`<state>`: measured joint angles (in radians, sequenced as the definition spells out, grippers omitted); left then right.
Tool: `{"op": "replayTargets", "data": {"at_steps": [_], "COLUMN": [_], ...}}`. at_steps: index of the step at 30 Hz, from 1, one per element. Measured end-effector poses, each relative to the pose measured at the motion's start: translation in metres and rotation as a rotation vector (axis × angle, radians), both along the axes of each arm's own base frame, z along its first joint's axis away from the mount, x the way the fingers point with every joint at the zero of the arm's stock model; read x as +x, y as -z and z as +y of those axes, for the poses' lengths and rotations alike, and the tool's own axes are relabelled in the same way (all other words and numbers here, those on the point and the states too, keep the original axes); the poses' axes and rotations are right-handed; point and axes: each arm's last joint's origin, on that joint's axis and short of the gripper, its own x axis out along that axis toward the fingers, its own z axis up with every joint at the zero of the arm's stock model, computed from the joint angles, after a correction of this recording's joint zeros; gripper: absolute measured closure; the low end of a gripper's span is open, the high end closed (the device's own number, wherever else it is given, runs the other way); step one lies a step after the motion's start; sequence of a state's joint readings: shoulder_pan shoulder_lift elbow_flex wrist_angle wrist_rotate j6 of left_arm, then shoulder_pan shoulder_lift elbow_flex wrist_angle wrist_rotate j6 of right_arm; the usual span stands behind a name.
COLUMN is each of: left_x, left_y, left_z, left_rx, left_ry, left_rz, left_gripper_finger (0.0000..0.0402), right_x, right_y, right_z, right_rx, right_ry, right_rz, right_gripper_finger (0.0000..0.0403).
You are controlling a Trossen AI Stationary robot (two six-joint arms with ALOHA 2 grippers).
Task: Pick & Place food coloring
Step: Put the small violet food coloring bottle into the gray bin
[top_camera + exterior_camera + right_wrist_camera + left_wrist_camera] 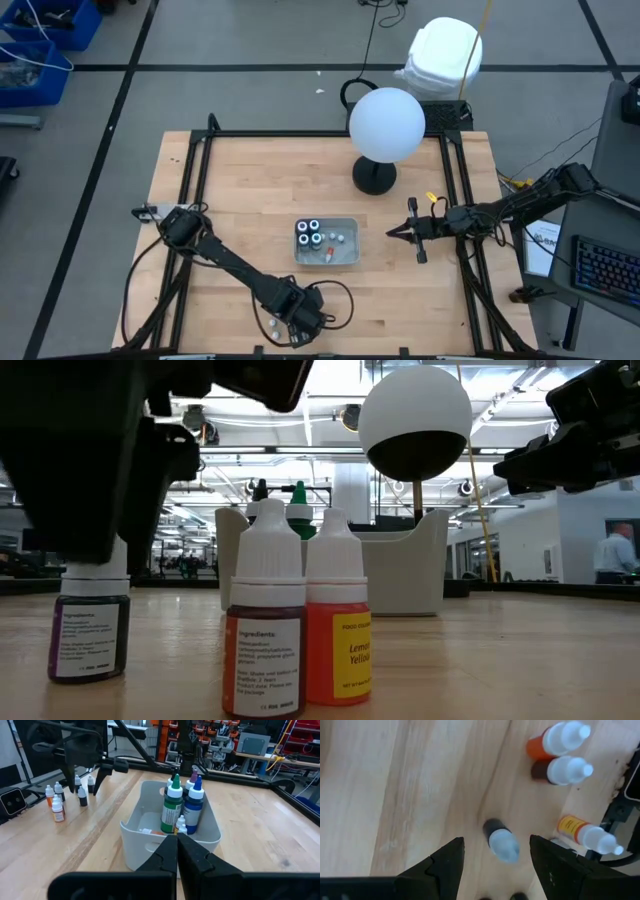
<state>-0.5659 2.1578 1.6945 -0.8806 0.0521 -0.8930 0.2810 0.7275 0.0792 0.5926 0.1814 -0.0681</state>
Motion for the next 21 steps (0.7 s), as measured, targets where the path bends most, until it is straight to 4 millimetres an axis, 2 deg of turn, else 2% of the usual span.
{"op": "replayTargets", "data": {"at_steps": [21], "left_x": [-0.0019], "left_y": [0.0029], "left_z": [-0.0006], "left_rx": [0.036], "left_ry": [0.022], "left_rz": [-0.015], "left_gripper_finger": [0.0174], "right_x": [0.0000], "right_y": [0.0000], "right_z": [0.0000], "right_rx": [0.000], "right_ry": [0.000], "right_rz": [0.000], "right_gripper_finger": [0.0403]}}
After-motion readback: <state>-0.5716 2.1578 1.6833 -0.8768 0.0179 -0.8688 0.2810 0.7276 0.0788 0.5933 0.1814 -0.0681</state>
